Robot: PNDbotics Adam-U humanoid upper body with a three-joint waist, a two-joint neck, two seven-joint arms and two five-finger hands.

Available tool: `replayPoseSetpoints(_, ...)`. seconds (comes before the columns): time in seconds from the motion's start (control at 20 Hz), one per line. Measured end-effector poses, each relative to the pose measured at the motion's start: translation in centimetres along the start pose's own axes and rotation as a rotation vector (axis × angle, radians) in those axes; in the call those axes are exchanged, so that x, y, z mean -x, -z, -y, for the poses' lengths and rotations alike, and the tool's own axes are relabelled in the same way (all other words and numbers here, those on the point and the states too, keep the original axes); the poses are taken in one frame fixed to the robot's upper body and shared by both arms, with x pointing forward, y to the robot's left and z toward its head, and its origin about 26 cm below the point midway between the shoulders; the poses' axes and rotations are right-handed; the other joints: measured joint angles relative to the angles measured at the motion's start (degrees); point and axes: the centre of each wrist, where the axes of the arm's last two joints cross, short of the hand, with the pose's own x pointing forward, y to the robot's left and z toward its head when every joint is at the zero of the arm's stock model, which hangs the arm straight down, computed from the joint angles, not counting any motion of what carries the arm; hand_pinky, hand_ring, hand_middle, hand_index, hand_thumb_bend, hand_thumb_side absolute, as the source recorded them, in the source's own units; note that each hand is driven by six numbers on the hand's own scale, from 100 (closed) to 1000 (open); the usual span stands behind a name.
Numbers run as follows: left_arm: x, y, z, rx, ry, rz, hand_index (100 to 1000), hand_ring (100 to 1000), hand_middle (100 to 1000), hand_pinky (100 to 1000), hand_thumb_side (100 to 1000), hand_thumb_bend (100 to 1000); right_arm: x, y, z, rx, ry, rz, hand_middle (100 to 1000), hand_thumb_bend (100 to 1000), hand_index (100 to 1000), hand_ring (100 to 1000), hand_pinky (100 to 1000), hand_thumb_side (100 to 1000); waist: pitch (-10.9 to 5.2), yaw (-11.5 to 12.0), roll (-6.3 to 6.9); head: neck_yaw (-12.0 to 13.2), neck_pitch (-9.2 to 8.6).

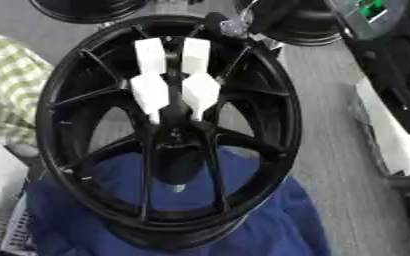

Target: Pull the pin out of the wheel hub.

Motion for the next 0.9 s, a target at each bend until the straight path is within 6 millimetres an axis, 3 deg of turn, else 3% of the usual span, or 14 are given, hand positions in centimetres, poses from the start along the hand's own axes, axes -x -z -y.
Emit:
replayPoseSetpoints(0.65, 0.5, -0.1, -0.3, -0.013, 0.004, -0.021, 790, 649, 600, 722, 603, 100, 0.3, 1.0, -2.0, -0.015, 0.0, -0.096, 758, 100, 841, 802, 902, 420, -0.04, 0.11, -0.05, -0.96, 0.01)
replayPoseSetpoints(0.85, 0.5, -0.1, -0.3, -0.015, 0.004, -0.024, 789, 648, 599, 722, 601, 100, -0.1, 1.1, -2.1, -0.011, 0.01, -0.109, 763, 100, 853, 806, 906, 481, -0.04, 0.24, -0.04, -0.99, -0.01)
replayPoseSetpoints(0.9, 0.5, -0.1, -0.3, -0.016, 0.004, -0.026, 789, 648, 599, 721, 601, 100, -0.3, 1.1, -2.1, -0.013, 0.011, -0.109, 767, 100, 864, 810, 914, 544, -0.04, 0.3, -0.03, -1.04, -0.01)
